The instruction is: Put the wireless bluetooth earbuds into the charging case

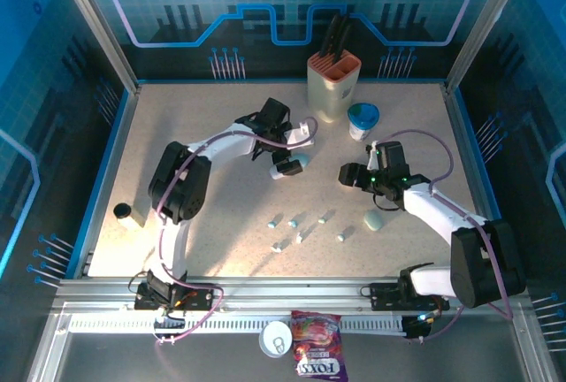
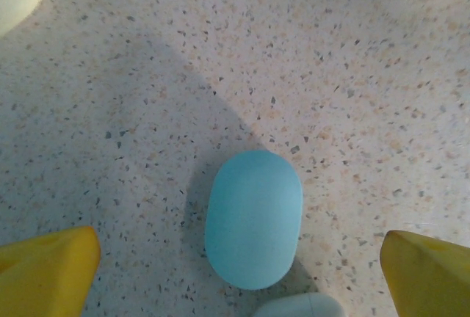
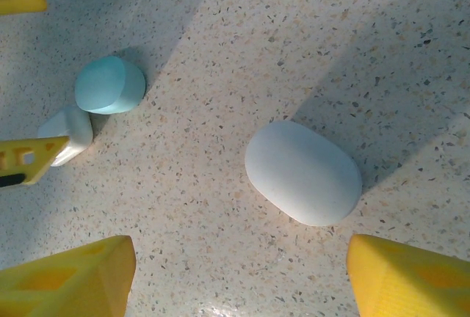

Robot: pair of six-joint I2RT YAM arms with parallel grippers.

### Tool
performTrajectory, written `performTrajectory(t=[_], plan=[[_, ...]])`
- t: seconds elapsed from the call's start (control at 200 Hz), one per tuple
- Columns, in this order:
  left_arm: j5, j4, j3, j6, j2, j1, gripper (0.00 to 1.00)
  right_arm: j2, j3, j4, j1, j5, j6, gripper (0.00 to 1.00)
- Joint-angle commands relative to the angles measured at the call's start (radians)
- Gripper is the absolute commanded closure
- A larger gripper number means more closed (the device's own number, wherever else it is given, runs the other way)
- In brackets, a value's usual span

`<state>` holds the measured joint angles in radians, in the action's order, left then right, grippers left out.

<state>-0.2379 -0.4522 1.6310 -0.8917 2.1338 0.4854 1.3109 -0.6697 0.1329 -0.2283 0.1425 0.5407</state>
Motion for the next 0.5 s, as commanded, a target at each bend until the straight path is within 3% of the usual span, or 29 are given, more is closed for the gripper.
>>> performTrajectory(t=[0.0, 0.145, 0.27, 0.49], plan=[[0.009, -0.132, 0.088, -0.098, 0.076, 0.002, 0.04, 0.001, -0.013, 0.01, -0.009, 0.014, -0.016, 0.24], [-0.028, -0.198, 0.174, -0.143, 0.15, 0.002, 0.1, 0.002, -0.01, 0.013, -0.009, 0.016, -0.017, 0.23], [-0.049, -0.215, 0.215, -0.154, 0.185, 0.002, 0.21, 0.005, -0.01, 0.013, -0.009, 0.014, -0.019, 0.23], [-0.062, -0.238, 0.261, -0.143, 0.22, 0.017, 0.22, 0.027, -0.015, 0.004, -0.007, 0.02, -0.016, 0.23]])
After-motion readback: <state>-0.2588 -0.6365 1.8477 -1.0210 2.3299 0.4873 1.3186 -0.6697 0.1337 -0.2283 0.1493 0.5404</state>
